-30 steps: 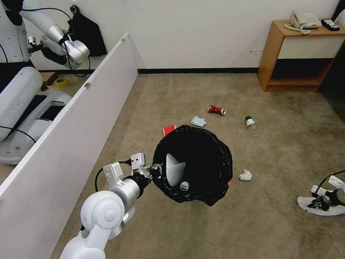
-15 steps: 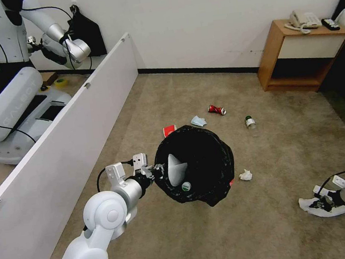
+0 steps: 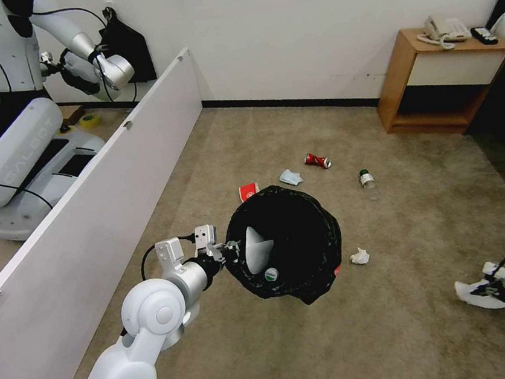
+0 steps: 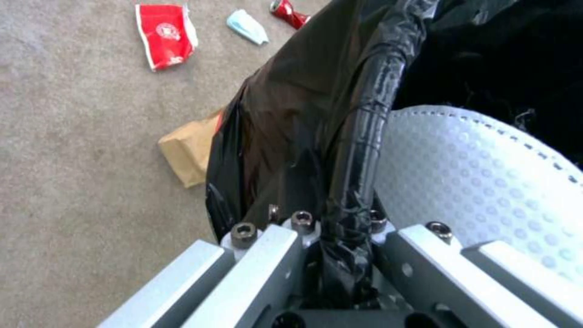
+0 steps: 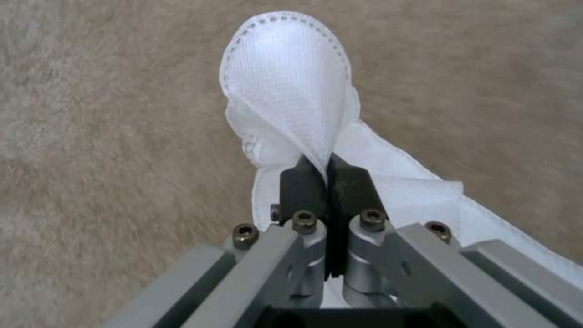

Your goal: Pick up the trash bin and place the garbage on the floor into it.

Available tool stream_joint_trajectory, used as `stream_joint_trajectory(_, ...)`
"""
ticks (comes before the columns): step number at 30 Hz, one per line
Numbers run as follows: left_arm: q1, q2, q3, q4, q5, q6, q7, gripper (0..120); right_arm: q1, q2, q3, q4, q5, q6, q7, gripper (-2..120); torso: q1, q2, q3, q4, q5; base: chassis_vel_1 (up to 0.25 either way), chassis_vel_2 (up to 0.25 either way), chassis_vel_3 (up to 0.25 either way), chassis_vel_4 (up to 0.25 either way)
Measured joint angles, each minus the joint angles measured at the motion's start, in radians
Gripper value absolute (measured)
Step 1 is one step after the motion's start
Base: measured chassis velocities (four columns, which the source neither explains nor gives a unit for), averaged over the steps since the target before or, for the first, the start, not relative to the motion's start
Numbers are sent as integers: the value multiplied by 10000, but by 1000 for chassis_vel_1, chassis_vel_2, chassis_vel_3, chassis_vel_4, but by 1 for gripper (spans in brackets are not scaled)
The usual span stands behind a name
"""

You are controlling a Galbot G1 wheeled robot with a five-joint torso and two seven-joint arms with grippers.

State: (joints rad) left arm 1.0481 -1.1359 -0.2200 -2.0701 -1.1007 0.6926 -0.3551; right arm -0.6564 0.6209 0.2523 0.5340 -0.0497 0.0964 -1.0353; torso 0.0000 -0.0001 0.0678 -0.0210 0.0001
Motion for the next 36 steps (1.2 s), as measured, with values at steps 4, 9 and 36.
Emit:
stream_joint_trajectory(4,-23,53,50,1,-62,7,0,0,-744,-618,278,934,801,-261,9,0,0,0,0,0,0,0,0,0,0)
stream_joint_trajectory(9,-56,113,91,-26,-144,16,0,0,-1577,-1344,507,2013,1666,-461,44,0,0,0,0,-1,1,0,0,0,0)
stream_joint_trajectory(36,183,483,-90,-433,-530,63,-409,0,-1587,-2287,911,5931,5575,-1018,598,0,0,0,1,1,-2,0,0,0,0)
